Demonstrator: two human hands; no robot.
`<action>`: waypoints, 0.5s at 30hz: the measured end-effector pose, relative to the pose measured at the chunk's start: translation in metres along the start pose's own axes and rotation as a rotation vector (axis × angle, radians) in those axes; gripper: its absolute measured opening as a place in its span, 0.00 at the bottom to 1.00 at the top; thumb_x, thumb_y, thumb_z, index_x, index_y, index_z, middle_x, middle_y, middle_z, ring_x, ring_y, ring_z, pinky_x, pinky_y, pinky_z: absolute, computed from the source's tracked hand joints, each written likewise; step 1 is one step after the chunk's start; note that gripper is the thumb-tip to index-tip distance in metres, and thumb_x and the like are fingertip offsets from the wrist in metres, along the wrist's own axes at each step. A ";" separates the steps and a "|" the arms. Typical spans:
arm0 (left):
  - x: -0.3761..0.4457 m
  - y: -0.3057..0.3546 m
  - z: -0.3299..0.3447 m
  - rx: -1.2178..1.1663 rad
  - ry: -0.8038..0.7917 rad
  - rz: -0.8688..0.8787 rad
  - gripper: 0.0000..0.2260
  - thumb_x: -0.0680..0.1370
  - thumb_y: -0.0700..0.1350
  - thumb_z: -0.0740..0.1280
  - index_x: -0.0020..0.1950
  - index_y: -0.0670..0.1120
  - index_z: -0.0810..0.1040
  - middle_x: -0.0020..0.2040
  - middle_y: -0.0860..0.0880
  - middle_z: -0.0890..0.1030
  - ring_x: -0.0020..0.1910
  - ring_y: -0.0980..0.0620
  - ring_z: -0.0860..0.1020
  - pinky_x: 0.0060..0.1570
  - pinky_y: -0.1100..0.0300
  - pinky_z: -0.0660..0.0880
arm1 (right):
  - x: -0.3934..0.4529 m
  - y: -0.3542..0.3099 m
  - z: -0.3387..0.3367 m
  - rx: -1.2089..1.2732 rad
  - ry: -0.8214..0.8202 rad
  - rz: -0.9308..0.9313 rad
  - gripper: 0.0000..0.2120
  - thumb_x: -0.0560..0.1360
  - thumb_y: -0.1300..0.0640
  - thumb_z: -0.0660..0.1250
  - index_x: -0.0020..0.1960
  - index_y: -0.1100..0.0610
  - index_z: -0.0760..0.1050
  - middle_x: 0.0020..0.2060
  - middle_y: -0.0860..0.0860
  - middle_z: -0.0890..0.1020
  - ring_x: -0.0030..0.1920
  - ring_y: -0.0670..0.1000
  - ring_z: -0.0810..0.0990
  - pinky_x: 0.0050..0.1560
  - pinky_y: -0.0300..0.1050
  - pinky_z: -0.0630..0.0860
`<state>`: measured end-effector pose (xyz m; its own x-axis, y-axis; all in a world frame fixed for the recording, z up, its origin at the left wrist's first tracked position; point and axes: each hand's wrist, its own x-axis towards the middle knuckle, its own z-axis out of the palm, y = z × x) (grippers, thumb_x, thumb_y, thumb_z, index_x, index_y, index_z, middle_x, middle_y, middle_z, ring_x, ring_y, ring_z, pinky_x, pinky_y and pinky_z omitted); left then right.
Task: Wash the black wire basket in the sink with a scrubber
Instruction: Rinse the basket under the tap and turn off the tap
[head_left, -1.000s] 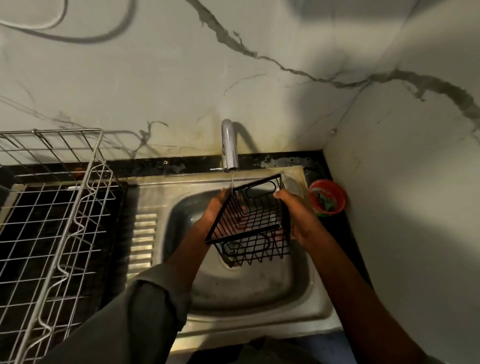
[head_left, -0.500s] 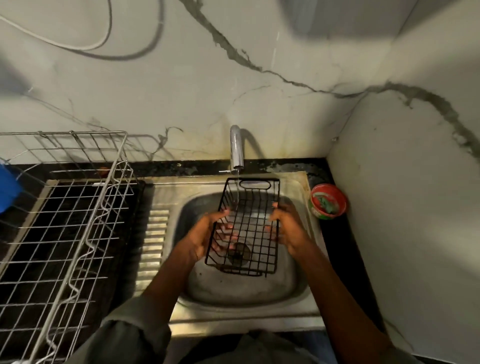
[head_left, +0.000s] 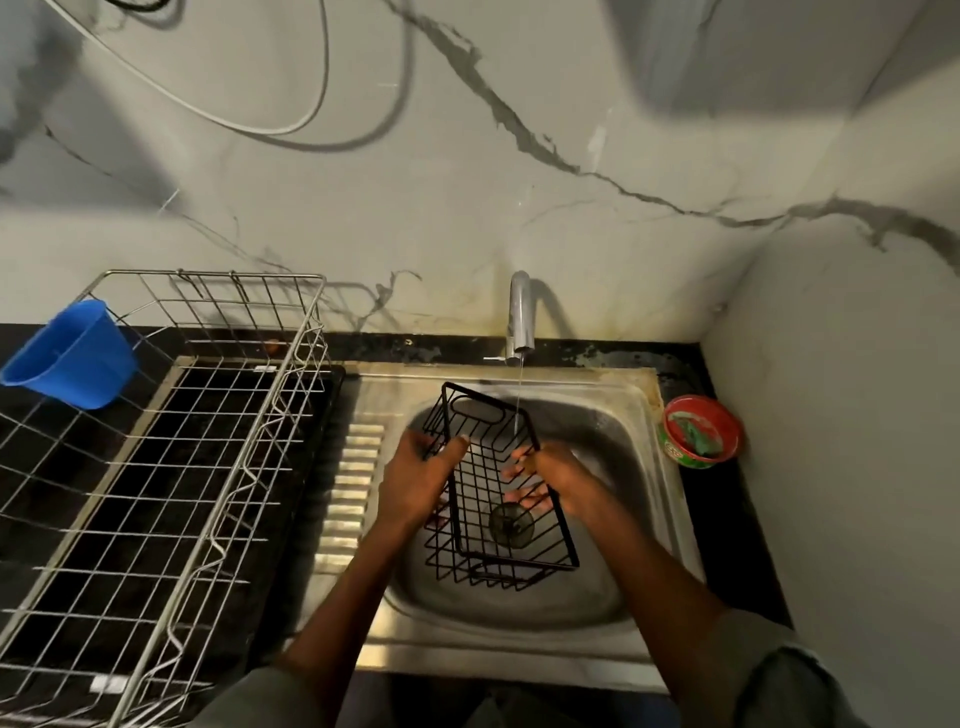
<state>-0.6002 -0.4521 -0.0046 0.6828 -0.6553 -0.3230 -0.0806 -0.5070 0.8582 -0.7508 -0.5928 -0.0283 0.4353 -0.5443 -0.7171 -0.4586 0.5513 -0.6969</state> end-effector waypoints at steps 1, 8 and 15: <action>0.002 -0.006 0.002 -0.024 -0.016 0.001 0.26 0.75 0.65 0.72 0.67 0.54 0.74 0.57 0.52 0.82 0.49 0.51 0.83 0.33 0.57 0.81 | 0.002 0.000 -0.002 0.025 0.027 0.001 0.10 0.83 0.61 0.59 0.62 0.58 0.75 0.53 0.57 0.86 0.46 0.63 0.87 0.34 0.44 0.78; 0.032 -0.028 0.033 0.064 -0.268 0.041 0.24 0.79 0.38 0.72 0.70 0.52 0.68 0.55 0.52 0.78 0.52 0.54 0.80 0.44 0.64 0.80 | 0.023 0.003 -0.035 0.171 0.207 0.058 0.08 0.78 0.57 0.67 0.54 0.54 0.82 0.56 0.53 0.85 0.49 0.56 0.86 0.51 0.53 0.81; 0.067 -0.037 0.068 0.054 -0.246 0.094 0.19 0.81 0.35 0.68 0.68 0.51 0.73 0.56 0.47 0.81 0.53 0.50 0.82 0.55 0.49 0.83 | 0.002 0.003 -0.055 0.211 0.185 -0.091 0.16 0.79 0.42 0.66 0.52 0.55 0.82 0.48 0.50 0.87 0.48 0.50 0.84 0.52 0.49 0.74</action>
<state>-0.6009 -0.5147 -0.0852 0.4740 -0.8140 -0.3357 -0.1782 -0.4621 0.8687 -0.7936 -0.6274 -0.0312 0.3095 -0.6933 -0.6508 -0.2443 0.6034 -0.7591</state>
